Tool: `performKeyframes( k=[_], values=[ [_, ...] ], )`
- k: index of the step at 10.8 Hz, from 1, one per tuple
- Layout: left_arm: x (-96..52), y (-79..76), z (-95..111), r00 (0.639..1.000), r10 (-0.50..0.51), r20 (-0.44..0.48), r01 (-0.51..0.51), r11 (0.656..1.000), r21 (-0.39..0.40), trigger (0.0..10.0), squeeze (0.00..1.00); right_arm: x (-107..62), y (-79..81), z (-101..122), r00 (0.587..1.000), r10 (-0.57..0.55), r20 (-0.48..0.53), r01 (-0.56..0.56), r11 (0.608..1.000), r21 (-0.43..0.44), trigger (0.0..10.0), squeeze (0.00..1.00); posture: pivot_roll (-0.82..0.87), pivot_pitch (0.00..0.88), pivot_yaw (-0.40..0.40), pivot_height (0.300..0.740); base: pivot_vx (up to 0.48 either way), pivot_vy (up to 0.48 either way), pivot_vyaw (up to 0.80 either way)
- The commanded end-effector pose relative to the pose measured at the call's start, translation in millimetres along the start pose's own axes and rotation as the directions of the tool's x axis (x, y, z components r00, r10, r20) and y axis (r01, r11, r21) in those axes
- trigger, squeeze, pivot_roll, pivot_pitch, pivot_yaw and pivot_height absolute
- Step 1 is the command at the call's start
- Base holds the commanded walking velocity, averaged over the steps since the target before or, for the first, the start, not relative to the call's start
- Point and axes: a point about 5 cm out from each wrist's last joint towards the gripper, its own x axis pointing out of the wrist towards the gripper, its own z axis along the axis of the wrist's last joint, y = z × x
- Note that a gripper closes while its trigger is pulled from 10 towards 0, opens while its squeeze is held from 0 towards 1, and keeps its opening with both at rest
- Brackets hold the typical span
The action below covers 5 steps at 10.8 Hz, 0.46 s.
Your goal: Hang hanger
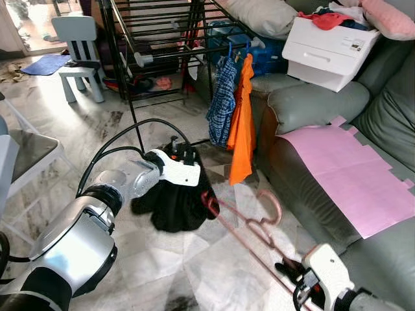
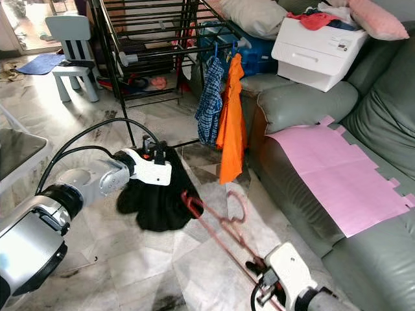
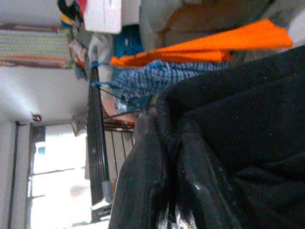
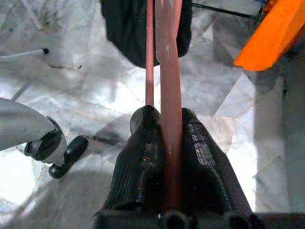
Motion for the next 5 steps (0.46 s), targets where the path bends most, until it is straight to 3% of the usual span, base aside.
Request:
performKeyframes(
  k=[1, 2, 4, 5],
  values=[
    [4.9, 24.5, 10.3, 0.989, 0.122, 0.086, -0.121, 0.993, -0.017, 10.0, 0.00, -2.3, -0.3, 3.5, 1.000, 0.009, 0.010, -0.009, 1.000, -0.004, 10.0, 0.00, 0.00, 0.000, 0.001, 0.740, 0.000, 0.000, 0.00],
    [4.2, 25.3, 12.6, 0.985, 0.133, 0.113, -0.130, 0.991, -0.031, 10.0, 0.00, -2.5, -0.6, 2.9, 1.000, 0.005, 0.007, -0.005, 1.000, -0.004, 10.0, 0.00, 0.00, 0.000, 0.000, 0.740, 0.000, 0.000, 0.00],
    [1.7, 13.9, 4.8, 0.995, 0.082, 0.051, -0.079, 0.996, -0.047, 10.0, 0.00, -4.0, -0.9, 3.7, 1.000, 0.005, 0.006, -0.005, 1.000, -0.001, 10.0, 0.00, 0.00, 0.000, -0.002, 0.740, 0.000, 0.000, 0.00],
    [0.8, 11.1, 0.5, 0.997, 0.075, 0.004, -0.074, 0.990, -0.118, 10.0, 0.00, -7.6, -4.2, 2.2, 1.000, -0.015, -0.001, 0.015, 1.000, -0.009, 10.0, 0.00, -0.01, 0.000, -0.001, 0.740, 0.000, 0.000, 0.00]
  ],
)
